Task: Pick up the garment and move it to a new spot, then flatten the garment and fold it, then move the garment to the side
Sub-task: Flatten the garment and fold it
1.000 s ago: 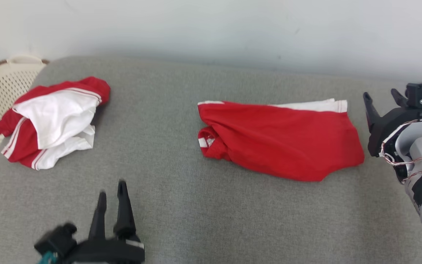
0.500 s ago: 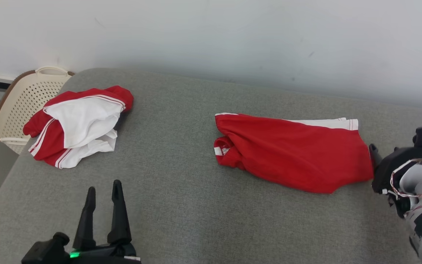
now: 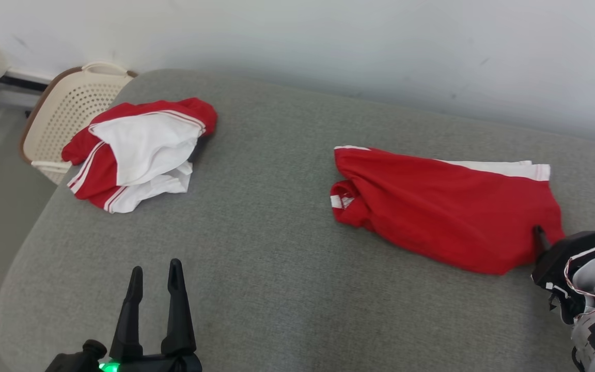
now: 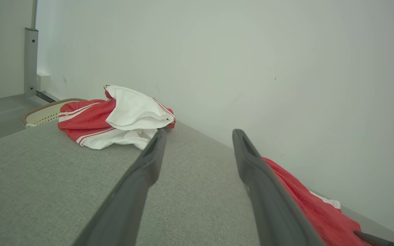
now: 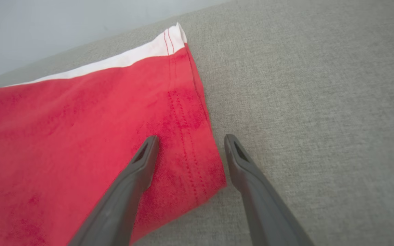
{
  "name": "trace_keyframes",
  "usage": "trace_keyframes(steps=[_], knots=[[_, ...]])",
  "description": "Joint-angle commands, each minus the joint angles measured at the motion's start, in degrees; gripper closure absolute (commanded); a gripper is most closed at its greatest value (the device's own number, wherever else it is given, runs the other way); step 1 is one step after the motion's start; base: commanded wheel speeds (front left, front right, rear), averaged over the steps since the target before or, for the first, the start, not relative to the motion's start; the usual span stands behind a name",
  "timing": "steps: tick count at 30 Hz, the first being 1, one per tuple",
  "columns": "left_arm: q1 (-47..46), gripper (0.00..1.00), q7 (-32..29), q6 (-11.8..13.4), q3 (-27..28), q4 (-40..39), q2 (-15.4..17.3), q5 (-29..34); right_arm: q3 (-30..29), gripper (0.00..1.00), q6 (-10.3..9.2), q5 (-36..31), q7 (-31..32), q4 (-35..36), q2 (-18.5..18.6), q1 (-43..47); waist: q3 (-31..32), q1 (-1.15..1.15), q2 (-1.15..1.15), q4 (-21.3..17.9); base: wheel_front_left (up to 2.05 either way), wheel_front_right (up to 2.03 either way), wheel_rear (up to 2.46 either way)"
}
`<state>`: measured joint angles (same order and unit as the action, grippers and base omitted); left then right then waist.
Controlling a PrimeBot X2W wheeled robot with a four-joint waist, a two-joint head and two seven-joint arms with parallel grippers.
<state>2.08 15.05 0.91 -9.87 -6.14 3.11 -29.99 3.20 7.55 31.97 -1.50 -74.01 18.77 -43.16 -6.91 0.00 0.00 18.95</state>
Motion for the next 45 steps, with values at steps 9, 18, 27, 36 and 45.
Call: trace_keyframes(steps=[9,18,27,36,45], knots=[[1.37,0.0,0.2,-0.04,-1.64,-0.19,-0.25,-0.73,-10.47,0.0,-0.09,-6.94,1.92,-0.04,-0.13,-0.7,-2.52,0.0,0.0,4.64,0.0,0.0,0.0],[1.39,0.0,0.2,-0.13,-1.33,0.77,-0.24,-1.62,-18.33,1.0,-0.08,-17.87,6.09,-0.36,-2.91,-0.95,-1.96,0.0,0.0,5.5,0.0,0.0,0.0],[1.9,0.0,0.2,-0.25,-0.99,1.58,-0.23,-2.06,-24.34,1.0,-0.09,-27.39,0.71,-0.07,-6.06,0.54,1.71,0.0,0.0,2.37,0.0,0.0,0.0],[2.99,0.0,0.2,0.29,-0.77,2.25,-0.23,-1.94,-28.95,1.0,-0.09,-31.78,-2.68,0.04,-9.66,4.33,5.3,0.0,0.0,-1.06,0.0,0.0,0.0],[3.21,0.0,0.2,-0.05,-1.88,4.54,0.02,-2.28,-40.99,0.0,-0.09,-45.39,3.26,4.57,-9.97,8.67,8.37,0.0,0.0,-1.46,0.0,0.0,0.0]])
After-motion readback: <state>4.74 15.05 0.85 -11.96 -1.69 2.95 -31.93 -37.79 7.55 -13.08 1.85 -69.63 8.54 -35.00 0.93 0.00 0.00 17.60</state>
